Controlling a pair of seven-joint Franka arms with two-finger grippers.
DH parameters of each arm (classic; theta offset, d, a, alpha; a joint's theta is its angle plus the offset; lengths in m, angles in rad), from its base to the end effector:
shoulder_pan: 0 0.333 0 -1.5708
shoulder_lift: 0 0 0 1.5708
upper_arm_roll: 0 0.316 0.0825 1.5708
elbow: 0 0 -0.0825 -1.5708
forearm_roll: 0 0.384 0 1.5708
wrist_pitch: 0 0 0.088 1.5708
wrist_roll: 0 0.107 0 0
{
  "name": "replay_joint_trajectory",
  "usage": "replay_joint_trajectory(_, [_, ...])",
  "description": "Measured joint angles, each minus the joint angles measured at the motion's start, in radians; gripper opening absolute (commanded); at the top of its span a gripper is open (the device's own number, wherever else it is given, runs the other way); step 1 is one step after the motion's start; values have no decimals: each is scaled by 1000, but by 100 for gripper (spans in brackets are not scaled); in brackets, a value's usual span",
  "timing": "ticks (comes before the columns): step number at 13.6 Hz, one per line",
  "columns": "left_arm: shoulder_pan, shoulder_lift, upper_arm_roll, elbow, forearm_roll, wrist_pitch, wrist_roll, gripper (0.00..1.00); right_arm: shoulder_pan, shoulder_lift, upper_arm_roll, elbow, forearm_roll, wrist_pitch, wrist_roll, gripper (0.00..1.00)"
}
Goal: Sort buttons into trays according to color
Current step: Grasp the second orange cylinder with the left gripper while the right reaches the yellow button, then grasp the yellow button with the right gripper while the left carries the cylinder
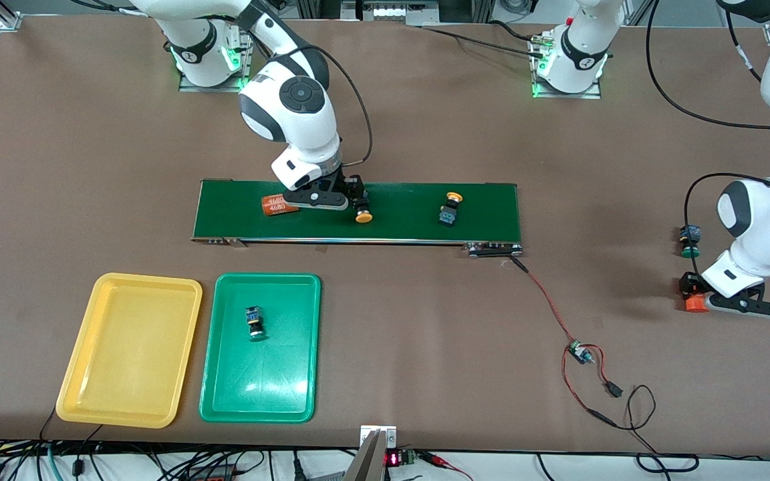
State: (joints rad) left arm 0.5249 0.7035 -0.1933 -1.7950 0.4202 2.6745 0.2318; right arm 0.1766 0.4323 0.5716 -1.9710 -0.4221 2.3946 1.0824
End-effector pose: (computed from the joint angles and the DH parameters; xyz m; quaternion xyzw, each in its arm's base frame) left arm 0.6331 0.2165 0.1802 -0.9886 0.0994 -0.0817 0.0780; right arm 0.4663 0.4061 0.2883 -0.9976 0.0419 -0.0534 0.0123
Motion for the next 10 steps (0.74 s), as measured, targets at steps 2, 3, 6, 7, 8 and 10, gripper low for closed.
replay_joint_trajectory(2, [0, 1, -2, 4, 0, 1, 0, 23, 0, 26, 0, 4, -22, 19, 0, 100])
replay_joint_trajectory(3, [0, 1, -7, 6, 0, 1, 0, 23, 0, 34, 0, 5, -36, 20, 0, 100])
replay_joint_trajectory(6, [0, -14, -54, 30, 0, -119, 0, 23, 0, 57, 0, 7, -58, 28, 0, 100])
replay_joint_trajectory(7, [1, -32, -85, 44, 0, -214, 0, 23, 0, 60, 0, 8, -58, 31, 0, 100])
replay_joint_trajectory(8, [0, -61, -121, 55, 0, -313, 0, 23, 0, 62, 0, 8, -59, 32, 0, 100])
replay_joint_trajectory(10, [-2, -131, -205, 62, -7, -481, -5, 23, 0, 65, 0, 10, -59, 33, 0, 100])
